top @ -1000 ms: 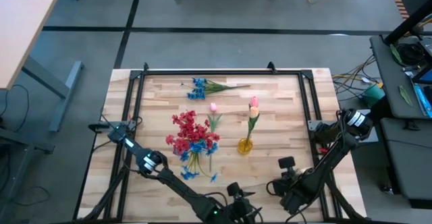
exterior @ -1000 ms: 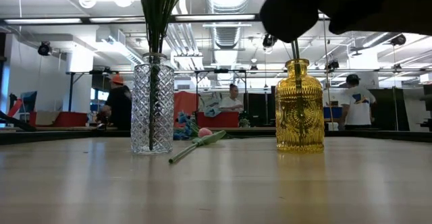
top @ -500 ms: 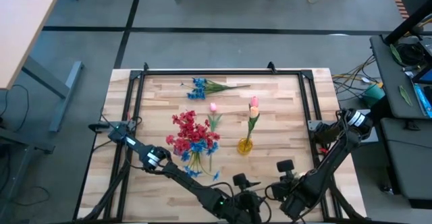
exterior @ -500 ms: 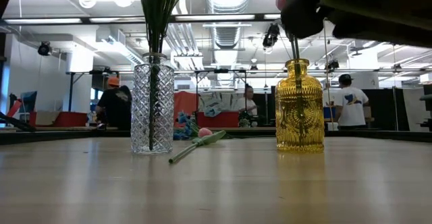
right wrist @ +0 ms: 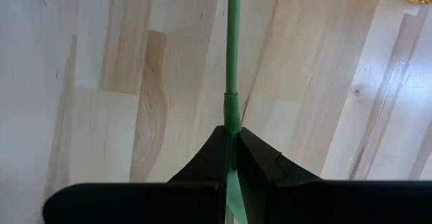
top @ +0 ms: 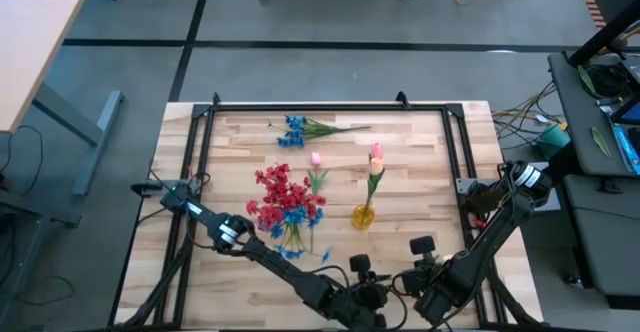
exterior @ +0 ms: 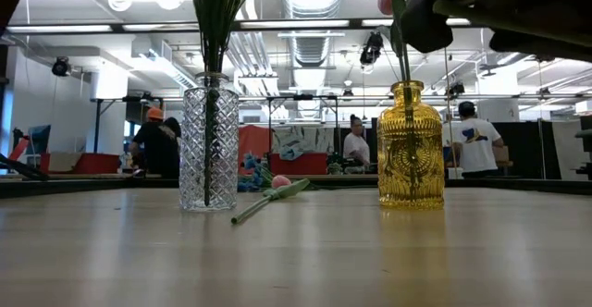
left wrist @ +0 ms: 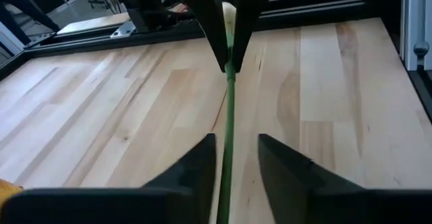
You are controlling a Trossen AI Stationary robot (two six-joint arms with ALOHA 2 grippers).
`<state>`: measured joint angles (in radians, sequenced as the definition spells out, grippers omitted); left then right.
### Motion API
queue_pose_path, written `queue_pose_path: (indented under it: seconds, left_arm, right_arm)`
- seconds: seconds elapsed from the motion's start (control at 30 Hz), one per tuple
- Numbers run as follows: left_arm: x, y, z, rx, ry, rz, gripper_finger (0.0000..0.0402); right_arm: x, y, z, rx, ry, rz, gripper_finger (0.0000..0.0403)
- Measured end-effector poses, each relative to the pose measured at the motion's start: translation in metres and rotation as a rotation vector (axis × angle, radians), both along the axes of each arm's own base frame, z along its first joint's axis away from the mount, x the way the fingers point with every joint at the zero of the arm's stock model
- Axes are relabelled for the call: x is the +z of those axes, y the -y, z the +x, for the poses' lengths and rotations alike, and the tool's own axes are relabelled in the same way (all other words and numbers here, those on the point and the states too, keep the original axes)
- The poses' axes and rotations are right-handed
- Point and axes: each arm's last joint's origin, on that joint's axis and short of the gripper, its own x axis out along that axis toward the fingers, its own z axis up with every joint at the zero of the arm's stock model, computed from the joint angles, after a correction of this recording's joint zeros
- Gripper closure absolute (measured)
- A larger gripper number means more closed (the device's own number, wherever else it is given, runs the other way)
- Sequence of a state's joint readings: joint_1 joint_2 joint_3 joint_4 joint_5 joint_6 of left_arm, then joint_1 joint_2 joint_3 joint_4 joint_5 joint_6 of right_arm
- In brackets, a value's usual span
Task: Sort flowers into vase by color
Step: Put the pink and white flower into the yellow vase
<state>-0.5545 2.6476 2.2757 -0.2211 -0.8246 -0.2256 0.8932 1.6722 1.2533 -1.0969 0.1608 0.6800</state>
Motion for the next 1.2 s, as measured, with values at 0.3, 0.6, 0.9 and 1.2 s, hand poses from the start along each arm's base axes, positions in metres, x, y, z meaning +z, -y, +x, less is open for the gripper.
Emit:
queue_pose_path:
  seconds: [0.3, 0.6, 0.9, 1.2]
  left_arm:
    - [0.0, -0.001, 0.001, 0.0, -0.004, -0.003, 0.0397]
    - [0.0, 0.011, -0.008, 0.055, 0.042, -0.031, 0.0401]
    - [0.002, 0.043, -0.034, 0.185, 0.15, 0.008, 0.0401]
    - [0.021, 0.089, -0.064, 0.125, 0.238, 0.022, 0.0401]
  right_arm:
    - [0.0, 0.0, 0.0, 0.03, -0.003, 0.002, 0.039]
    - [0.019, -0.007, 0.005, 0.042, 0.021, 0.028, 0.0322]
    - [0.09, -0.008, 0.005, -0.009, 0.203, -0.006, 0.0217]
    - [0.196, 0.015, -0.043, 0.067, 0.649, 0.151, 0.0209]
